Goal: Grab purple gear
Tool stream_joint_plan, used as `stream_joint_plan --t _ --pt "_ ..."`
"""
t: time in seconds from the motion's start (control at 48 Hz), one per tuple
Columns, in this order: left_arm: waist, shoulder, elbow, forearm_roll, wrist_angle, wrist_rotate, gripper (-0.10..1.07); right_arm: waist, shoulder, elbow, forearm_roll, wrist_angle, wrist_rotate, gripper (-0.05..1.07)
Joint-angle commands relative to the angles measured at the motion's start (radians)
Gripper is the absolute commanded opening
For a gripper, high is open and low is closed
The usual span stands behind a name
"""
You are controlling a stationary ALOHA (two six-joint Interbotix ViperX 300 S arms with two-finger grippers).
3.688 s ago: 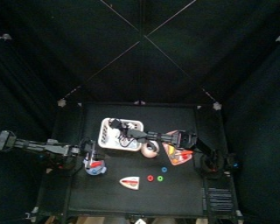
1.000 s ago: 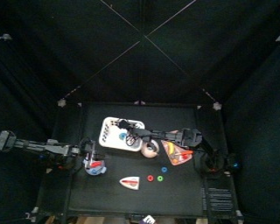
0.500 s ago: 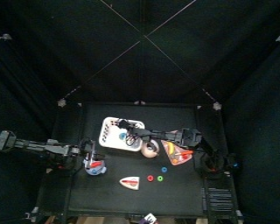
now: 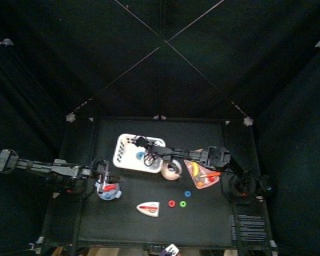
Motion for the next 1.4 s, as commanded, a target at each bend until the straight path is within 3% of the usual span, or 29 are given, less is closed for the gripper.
stream_joint_plan --t 0.0,0.188,0.812,1.375 --pt "0.002 0.002 -0.014 0.000 -0.008 0.000 -0.03 -0.023 -0.008 0.003 -0.003 0.005 0.003 0.77" --pt "0.002 0.003 -0.014 0.000 -0.006 0.000 -0.03 -0.018 -0.028 -0.005 -0.008 0.008 0.012 0.70" --pt "0.002 0.003 -0.012 0.000 -0.006 0.000 -0.03 0.003 -0.106 -0.041 -0.054 0.060 0.017 0.70" --pt "0.008 0.003 -0.011 0.000 -0.005 0.000 -0.03 0.023 -0.114 -0.094 -0.067 0.097 0.006 0.70"
